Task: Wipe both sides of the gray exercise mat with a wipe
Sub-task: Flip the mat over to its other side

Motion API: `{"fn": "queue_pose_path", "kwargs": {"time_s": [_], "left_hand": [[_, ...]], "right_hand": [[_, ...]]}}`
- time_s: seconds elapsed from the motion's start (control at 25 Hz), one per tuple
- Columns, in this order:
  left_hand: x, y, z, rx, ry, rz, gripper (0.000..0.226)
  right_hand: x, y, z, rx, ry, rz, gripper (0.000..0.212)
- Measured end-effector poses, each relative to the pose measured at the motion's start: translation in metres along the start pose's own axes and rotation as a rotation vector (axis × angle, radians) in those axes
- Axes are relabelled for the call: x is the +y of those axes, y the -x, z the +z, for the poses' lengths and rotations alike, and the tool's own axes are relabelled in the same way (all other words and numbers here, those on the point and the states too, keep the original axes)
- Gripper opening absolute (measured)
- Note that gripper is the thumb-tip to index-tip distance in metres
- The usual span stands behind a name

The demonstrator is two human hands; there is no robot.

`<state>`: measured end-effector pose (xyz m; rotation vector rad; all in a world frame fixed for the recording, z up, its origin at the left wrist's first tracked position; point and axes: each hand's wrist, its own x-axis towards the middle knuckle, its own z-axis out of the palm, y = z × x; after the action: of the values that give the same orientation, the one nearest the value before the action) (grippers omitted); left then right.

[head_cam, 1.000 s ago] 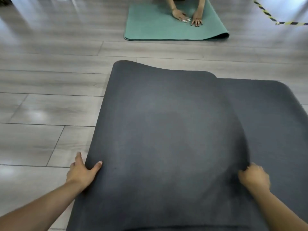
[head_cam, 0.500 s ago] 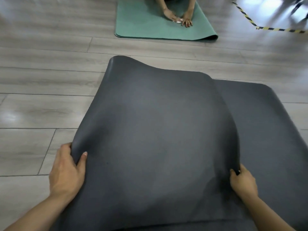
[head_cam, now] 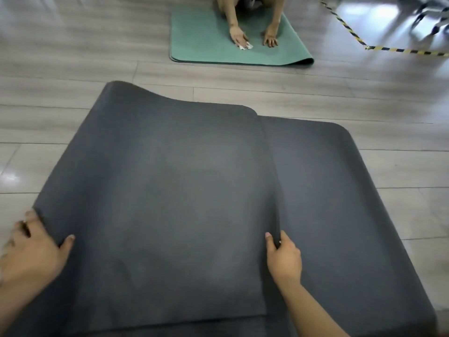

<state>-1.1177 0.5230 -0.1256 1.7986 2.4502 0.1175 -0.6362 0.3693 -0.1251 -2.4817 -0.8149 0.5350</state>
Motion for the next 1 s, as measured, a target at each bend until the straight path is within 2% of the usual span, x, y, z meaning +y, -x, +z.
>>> {"fn": "queue_pose_path", "kwargs": {"time_s": [0.04,0.08,0.16,0.28,0.4,0.52,0.6,0.68,0.84,1.0], "left_hand": [[0.022,0.019,-0.014,-0.029,-0.064,0.001,0.107],[0.04,0.033,-0.021,-0.018,-0.06,0.122,0.106],[0.083,0.057,-0.016,-0.105,-0.127,0.276,0.097],[0.155,0.103,0.004,-0.232,-0.095,0.489,0.083],[0.226,0.153,0.024,-0.169,-0.095,0.659,0.069],[0.29,0.206,0.044,-0.232,-0.111,0.76,0.072],[0.32,0.238,0.06,-0.285,-0.138,0.802,0.071],[0.337,0.258,0.075,-0.295,-0.168,0.837,0.069],[0.356,0.267,0.096,-0.224,-0.198,0.863,0.069],[0.367,0.246,0.108,-0.156,-0.217,0.896,0.067]], "right_hand": [[0.0,-0.005,-0.007,0.017,-0.008,0.002,0.035],[0.0,-0.008,-0.016,0.019,-0.016,0.002,0.036],[0.003,-0.017,-0.038,0.037,-0.036,-0.021,0.04],[0.021,-0.035,-0.085,0.212,-0.027,-0.055,0.031],[0.074,-0.057,-0.151,0.356,0.019,-0.048,0.023],[0.152,-0.084,-0.203,0.377,0.169,0.093,0.029],[0.2,-0.101,-0.219,0.32,0.262,0.172,0.036],[0.232,-0.111,-0.224,0.265,0.293,0.202,0.034],[0.258,-0.127,-0.216,0.291,0.272,0.235,0.026],[0.275,-0.156,-0.211,0.291,0.424,0.307,0.035]]}}
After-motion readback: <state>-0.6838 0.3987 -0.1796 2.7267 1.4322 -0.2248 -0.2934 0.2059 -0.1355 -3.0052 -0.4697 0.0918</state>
